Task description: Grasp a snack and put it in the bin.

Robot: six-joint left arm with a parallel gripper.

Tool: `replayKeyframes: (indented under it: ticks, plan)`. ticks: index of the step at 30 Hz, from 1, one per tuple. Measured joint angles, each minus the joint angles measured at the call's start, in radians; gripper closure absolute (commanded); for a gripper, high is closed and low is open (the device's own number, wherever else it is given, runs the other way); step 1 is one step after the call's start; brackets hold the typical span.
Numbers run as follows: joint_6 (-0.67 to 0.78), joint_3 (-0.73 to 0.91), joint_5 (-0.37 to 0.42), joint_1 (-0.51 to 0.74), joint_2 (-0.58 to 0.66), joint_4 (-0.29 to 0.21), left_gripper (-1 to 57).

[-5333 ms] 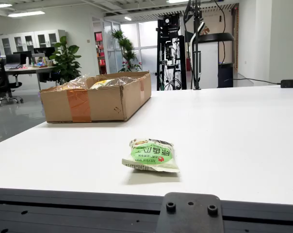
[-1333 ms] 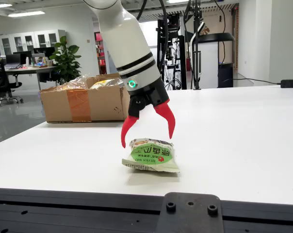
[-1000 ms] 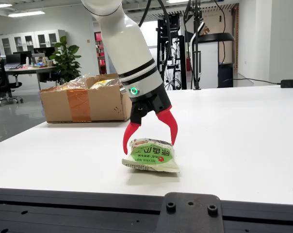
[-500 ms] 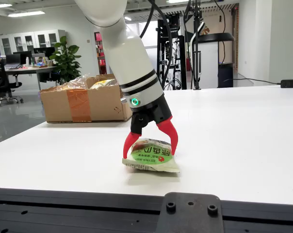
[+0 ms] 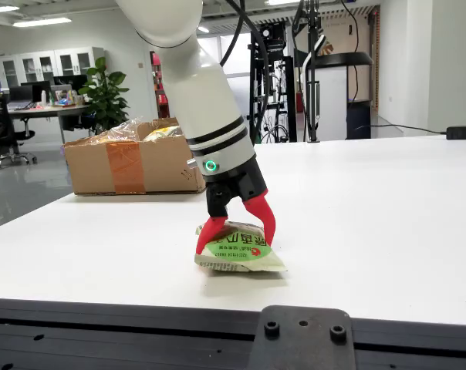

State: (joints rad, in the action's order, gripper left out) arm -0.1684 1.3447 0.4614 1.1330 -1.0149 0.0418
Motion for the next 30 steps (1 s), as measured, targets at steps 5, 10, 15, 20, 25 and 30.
replayKeyframes:
  ticks: [5,10,15,20,25,30]
  plan:
    - [0.021,0.008,0.018,-0.005,0.030,0.001,36.1]
    - [0.037,0.017,0.033,-0.012,0.079,0.002,38.7]
    - [0.047,0.020,0.050,-0.017,0.102,0.003,40.1]
    - [0.063,0.021,0.072,-0.036,0.116,0.006,40.9]
    - [0.126,0.022,0.089,-0.099,0.168,0.014,41.3]
    - [0.192,0.020,0.096,-0.181,0.272,0.018,41.4]
